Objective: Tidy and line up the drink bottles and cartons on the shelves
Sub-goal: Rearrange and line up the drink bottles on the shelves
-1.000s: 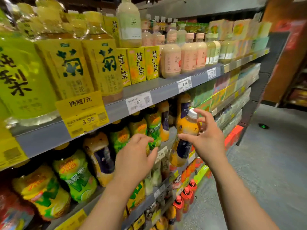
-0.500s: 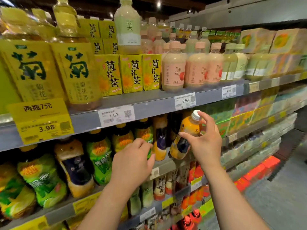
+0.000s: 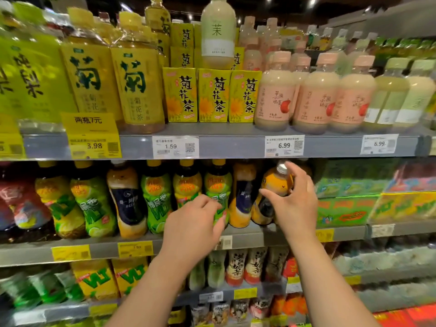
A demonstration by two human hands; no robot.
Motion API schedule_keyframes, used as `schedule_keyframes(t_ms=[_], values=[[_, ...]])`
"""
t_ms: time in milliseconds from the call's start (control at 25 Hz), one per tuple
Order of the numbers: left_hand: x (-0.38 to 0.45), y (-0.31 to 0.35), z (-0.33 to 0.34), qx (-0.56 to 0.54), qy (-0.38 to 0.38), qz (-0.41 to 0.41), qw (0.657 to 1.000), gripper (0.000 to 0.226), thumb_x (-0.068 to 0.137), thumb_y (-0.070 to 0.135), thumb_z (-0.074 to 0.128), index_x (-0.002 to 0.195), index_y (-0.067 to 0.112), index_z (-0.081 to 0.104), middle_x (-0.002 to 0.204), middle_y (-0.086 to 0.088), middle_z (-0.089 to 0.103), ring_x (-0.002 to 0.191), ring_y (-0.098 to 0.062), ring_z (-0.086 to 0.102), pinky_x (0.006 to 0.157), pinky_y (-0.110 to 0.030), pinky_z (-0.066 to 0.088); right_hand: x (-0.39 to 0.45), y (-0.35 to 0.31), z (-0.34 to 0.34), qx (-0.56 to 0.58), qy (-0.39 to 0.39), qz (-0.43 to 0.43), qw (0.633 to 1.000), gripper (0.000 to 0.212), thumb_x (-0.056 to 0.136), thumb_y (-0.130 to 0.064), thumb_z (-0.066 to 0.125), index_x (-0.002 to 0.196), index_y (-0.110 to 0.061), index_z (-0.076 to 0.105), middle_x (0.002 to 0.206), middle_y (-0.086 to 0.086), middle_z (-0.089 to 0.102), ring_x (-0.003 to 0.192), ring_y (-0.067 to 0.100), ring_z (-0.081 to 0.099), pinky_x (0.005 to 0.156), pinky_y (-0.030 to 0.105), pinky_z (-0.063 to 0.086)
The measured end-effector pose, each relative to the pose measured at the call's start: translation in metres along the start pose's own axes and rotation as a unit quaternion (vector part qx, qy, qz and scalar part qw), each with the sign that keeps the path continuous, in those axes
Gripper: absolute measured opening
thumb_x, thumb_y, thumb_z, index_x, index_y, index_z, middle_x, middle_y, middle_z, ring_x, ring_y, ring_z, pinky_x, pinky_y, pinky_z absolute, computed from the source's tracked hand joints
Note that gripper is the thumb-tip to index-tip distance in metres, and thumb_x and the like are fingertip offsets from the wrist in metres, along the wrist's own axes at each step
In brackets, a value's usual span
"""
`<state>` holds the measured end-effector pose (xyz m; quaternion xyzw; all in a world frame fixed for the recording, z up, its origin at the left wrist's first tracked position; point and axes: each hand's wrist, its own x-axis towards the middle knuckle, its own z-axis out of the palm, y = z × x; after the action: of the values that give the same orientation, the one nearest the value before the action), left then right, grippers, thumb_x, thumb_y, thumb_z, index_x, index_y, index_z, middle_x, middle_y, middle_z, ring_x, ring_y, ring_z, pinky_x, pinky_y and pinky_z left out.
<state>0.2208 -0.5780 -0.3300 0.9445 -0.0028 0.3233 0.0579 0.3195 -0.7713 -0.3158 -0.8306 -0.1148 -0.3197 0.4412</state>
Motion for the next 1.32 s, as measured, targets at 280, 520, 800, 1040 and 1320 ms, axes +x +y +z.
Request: schedule_keyframes(t_ms=[280, 520, 800, 1040, 1320], values=[[-0.011, -0.018, -0.007, 0.061, -0.01, -0.052, 0.997, 0.026, 0.079, 0.046, 0.069, 0.1, 0.031, 0.072, 0.097, 0.014, 0.066, 0.075, -0.01, 0.066, 0.044, -0.023, 0.043, 0.026, -0.017, 0.011, -0.251, -0.052, 0.022, 0.966, 0.052, 0.075, -0.047, 0.076, 0.107, -0.012, 0.053, 0.098, 0.014, 0.062, 0.102, 0.037, 0.051, 0.064, 0.038, 0.038], [-0.015, -0.046, -0.013, 0.059, -0.002, -0.063, 0.996, 0.025, 0.076, 0.044, 0.075, 0.096, 0.029, 0.073, 0.094, 0.013, 0.068, 0.074, -0.011, 0.068, 0.043, -0.025, 0.046, 0.031, -0.025, 0.015, -0.261, -0.093, 0.066, 0.958, 0.044, 0.083, -0.034, 0.072, 0.111, -0.003, 0.059, 0.11, 0.021, 0.057, 0.107, 0.041, 0.053, 0.077, 0.043, 0.047], [-0.018, -0.09, -0.031, 0.061, -0.014, -0.045, 0.997, 0.024, 0.074, 0.043, 0.076, 0.094, 0.029, 0.073, 0.091, 0.011, 0.069, 0.069, -0.015, 0.069, 0.04, -0.026, 0.045, -0.005, -0.049, 0.034, -0.155, 0.058, 0.036, 0.986, 0.039, 0.082, -0.023, 0.071, 0.117, -0.009, 0.059, 0.117, 0.016, 0.052, 0.092, 0.037, 0.057, 0.065, 0.035, 0.039], [-0.025, -0.128, -0.058, 0.045, 0.011, -0.051, 0.998, 0.026, 0.073, 0.038, 0.08, 0.094, 0.024, 0.075, 0.092, 0.007, 0.069, 0.066, -0.018, 0.068, 0.04, -0.025, 0.043, -0.026, -0.092, 0.066, -0.172, -0.074, -0.035, 0.982, 0.044, 0.084, -0.035, 0.068, 0.119, -0.012, 0.055, 0.106, 0.01, 0.053, 0.1, 0.033, 0.055, 0.071, 0.037, 0.044], [-0.028, -0.152, -0.073, 0.018, 0.046, -0.119, 0.992, 0.049, 0.075, 0.039, 0.077, 0.116, 0.013, 0.068, 0.118, -0.007, 0.06, 0.057, -0.024, 0.062, 0.04, -0.022, 0.039, -0.01, -0.122, 0.072, -0.32, -0.219, 0.022, 0.921, 0.054, 0.08, -0.056, 0.066, 0.111, -0.012, 0.054, 0.107, 0.012, 0.064, 0.102, 0.034, 0.058, 0.074, 0.04, 0.051]])
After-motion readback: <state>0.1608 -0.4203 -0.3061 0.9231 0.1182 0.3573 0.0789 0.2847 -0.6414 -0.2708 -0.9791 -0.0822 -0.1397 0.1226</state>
